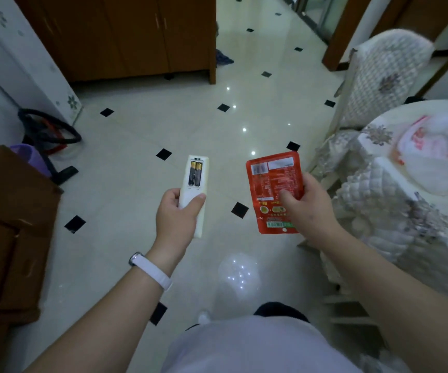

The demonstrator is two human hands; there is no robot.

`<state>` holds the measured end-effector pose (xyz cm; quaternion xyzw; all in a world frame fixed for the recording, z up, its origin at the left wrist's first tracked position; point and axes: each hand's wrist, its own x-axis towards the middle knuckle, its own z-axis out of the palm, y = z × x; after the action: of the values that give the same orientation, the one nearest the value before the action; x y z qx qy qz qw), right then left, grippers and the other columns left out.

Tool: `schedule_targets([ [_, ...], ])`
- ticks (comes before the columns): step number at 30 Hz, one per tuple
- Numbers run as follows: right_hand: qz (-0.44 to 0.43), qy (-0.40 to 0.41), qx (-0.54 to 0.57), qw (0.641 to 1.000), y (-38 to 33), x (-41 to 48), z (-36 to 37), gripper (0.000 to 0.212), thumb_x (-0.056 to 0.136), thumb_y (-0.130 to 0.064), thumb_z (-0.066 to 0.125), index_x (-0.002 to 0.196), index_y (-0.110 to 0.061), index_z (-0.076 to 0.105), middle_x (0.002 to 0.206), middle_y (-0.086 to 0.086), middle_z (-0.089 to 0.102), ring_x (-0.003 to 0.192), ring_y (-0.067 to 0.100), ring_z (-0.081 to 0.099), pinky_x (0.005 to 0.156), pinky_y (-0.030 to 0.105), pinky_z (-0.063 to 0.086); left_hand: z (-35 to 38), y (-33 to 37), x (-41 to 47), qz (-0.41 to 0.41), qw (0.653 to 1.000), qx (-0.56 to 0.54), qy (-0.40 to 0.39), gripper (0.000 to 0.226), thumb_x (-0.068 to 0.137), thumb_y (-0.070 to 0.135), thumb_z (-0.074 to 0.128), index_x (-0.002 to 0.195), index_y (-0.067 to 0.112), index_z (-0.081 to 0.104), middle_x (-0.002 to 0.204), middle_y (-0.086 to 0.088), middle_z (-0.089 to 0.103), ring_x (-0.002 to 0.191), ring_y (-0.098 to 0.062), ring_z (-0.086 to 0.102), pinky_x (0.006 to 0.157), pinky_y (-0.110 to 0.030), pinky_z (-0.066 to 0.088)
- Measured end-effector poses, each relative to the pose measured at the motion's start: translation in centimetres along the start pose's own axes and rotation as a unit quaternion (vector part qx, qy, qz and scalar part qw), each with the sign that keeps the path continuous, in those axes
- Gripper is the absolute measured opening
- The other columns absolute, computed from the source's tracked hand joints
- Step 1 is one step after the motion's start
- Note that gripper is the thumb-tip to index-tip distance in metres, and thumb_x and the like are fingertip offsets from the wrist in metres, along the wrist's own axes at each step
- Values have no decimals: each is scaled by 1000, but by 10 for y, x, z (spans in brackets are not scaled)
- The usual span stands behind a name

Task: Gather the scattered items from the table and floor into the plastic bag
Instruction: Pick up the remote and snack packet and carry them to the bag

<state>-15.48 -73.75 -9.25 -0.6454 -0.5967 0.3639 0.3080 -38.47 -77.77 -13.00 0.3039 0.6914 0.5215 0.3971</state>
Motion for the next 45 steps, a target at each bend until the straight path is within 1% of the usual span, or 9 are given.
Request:
schedule_targets([
  [5,42,5,-10,999,-1,47,13,18,93,-21,61,109,-27,56,94,-12,66,83,1,64,72,27,53,26,12,67,-5,998,-8,-62,20,88,26,73,99,26,57,96,3,66,81,-13,64,64,-29,49],
  [12,80,26,26,996,16,176,26,16,95,-23,60,108,-28,53,95,-12,65,81,-2,63,62,16,44,98,28,181,-2,994,27,-110,21,86,23,75,98,27,59,96,4,69,81,-13,66,66,-31,52],
  [17,119,33,46,991,25,281,27,19,93,-26,60,111,-27,56,98,-9,68,86,7,67,77,35,58,148,61,261,-3,991,81,-108,21,85,23,75,98,25,59,96,4,69,77,-8,65,61,-21,47],
  [21,110,41,44,992,10,349,5,17,94,-26,60,111,-27,55,97,-11,67,86,6,66,76,31,55,192,101,317,39,985,101,-131,22,84,23,75,95,29,58,94,6,67,77,-7,64,64,-24,47],
  [26,111,102,73,986,-2,405,-33,15,94,-23,60,108,-29,57,91,-13,67,80,1,65,68,23,50,249,128,367,50,979,91,-176,23,85,23,76,97,28,57,100,0,69,83,-14,66,70,-29,50],
  [34,201,189,93,957,31,460,-56,16,93,-22,61,105,-33,58,92,-10,70,79,4,68,68,26,53,344,141,447,47,948,110,-294,23,85,22,76,98,27,58,98,1,69,80,-13,67,64,-26,50],
  [39,254,271,78,925,32,512,-67,18,94,-22,61,108,-31,55,91,-14,67,79,0,65,63,20,48,410,159,515,46,923,103,-368,20,86,23,75,97,27,59,96,2,68,78,-13,65,61,-26,48],
  [42,266,341,96,896,18,549,-74,18,93,-21,62,97,-36,55,91,-14,67,80,2,66,68,26,51,448,180,558,45,897,105,-426,20,86,22,74,98,26,59,96,2,68,79,-14,64,62,-29,47],
  [45,280,393,94,871,6,581,-81,14,90,-23,63,101,-32,60,91,-12,70,79,3,68,73,31,56,487,203,595,63,872,112,-472,20,87,22,74,99,25,58,97,2,67,79,-14,64,64,-30,49],
])
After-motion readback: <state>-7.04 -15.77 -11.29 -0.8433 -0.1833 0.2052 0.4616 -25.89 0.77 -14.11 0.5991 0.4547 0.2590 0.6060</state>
